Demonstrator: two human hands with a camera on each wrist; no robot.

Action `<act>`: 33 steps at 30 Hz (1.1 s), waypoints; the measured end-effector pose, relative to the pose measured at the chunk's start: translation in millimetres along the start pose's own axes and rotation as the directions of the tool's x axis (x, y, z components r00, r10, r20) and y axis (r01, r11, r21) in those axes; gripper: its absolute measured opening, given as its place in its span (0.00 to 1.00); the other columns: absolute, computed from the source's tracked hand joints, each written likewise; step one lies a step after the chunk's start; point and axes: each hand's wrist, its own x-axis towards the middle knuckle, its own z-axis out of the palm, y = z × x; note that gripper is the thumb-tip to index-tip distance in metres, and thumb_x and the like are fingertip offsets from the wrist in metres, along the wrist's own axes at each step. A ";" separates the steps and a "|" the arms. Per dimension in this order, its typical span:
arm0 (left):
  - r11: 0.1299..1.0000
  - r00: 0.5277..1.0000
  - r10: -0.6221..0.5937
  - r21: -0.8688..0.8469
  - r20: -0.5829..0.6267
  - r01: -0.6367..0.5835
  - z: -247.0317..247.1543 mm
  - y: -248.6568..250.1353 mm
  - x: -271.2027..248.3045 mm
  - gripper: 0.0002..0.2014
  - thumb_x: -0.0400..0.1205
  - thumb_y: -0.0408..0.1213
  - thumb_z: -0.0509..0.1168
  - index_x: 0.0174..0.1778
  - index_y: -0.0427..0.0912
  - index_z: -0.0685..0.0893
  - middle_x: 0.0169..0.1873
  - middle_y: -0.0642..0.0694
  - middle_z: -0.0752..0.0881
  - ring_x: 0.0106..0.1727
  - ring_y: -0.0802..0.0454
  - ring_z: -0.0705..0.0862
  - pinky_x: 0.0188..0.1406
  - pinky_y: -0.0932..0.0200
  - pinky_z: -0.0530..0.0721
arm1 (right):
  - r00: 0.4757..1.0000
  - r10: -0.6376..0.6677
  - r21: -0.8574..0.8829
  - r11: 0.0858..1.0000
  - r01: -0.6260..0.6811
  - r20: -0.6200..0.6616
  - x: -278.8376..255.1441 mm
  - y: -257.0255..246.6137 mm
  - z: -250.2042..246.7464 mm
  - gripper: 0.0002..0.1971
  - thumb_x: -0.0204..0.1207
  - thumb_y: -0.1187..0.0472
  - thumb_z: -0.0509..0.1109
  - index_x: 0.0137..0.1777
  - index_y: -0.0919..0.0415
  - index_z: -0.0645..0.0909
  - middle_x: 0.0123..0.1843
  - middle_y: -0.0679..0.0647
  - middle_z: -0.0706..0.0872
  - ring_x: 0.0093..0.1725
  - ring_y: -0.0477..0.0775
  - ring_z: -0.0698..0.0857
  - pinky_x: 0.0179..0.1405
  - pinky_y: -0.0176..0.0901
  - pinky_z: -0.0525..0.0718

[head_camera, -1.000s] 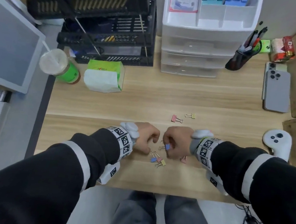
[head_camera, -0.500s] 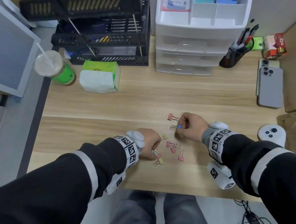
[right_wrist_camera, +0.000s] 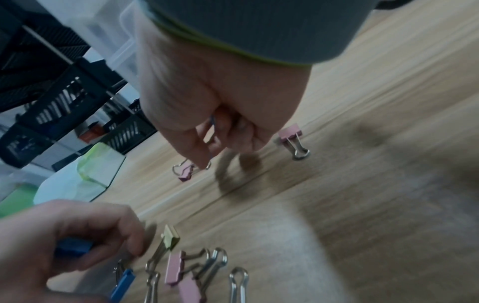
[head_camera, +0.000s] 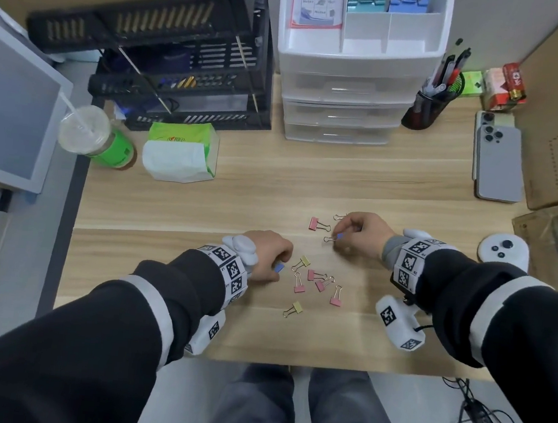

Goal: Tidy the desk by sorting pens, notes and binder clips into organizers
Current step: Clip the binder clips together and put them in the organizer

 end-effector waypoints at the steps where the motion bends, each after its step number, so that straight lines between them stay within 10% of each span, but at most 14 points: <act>1: 1.000 1.000 -0.002 0.010 0.004 0.002 -1.5 -0.6 1.4 0.09 0.75 0.44 0.73 0.46 0.50 0.79 0.43 0.53 0.83 0.44 0.47 0.84 0.36 0.56 0.78 | 0.999 0.050 0.071 0.996 -0.052 0.021 0.8 0.3 -1.0 0.10 0.72 0.77 0.71 0.42 0.62 0.86 0.30 0.54 0.86 0.23 0.48 0.80 0.25 0.34 0.78; 11: 0.983 0.951 -0.092 -0.182 -0.296 0.038 -41.0 9.8 -0.1 0.11 0.73 0.47 0.72 0.38 0.47 0.76 0.41 0.49 0.84 0.39 0.47 0.82 0.37 0.52 0.80 | 0.870 0.331 0.567 0.662 -0.490 0.365 1.4 -15.0 -8.0 0.07 0.63 0.72 0.58 0.37 0.61 0.70 0.31 0.57 0.73 0.25 0.47 0.65 0.13 0.31 0.63; 18: 0.965 0.885 -0.036 -0.245 -0.465 -0.090 -104.1 51.7 3.8 0.15 0.70 0.48 0.73 0.43 0.49 0.74 0.32 0.51 0.84 0.35 0.44 0.82 0.32 0.50 0.80 | 0.884 0.174 0.631 0.641 -0.436 0.434 -6.9 -55.4 -0.7 0.11 0.78 0.59 0.58 0.43 0.63 0.80 0.35 0.61 0.83 0.26 0.53 0.81 0.22 0.36 0.83; 27: 0.954 0.876 0.143 -0.172 -0.461 -0.246 -163.3 95.1 2.5 0.11 0.75 0.37 0.67 0.52 0.38 0.80 0.45 0.44 0.81 0.44 0.44 0.79 0.43 0.48 0.80 | 0.903 0.013 0.780 0.499 -0.378 0.429 -27.3 -103.8 -23.5 0.16 0.84 0.50 0.57 0.52 0.57 0.84 0.44 0.55 0.89 0.43 0.54 0.90 0.44 0.48 0.89; 33: 0.923 0.855 0.161 -0.232 -0.492 -0.307 -203.0 107.0 -1.3 0.20 0.69 0.44 0.64 0.54 0.39 0.80 0.47 0.47 0.77 0.47 0.50 0.77 0.44 0.57 0.77 | 0.931 -0.058 0.844 0.446 -0.299 0.361 -37.6 -133.8 -46.1 0.12 0.86 0.54 0.56 0.59 0.53 0.80 0.48 0.55 0.87 0.44 0.51 0.88 0.34 0.43 0.91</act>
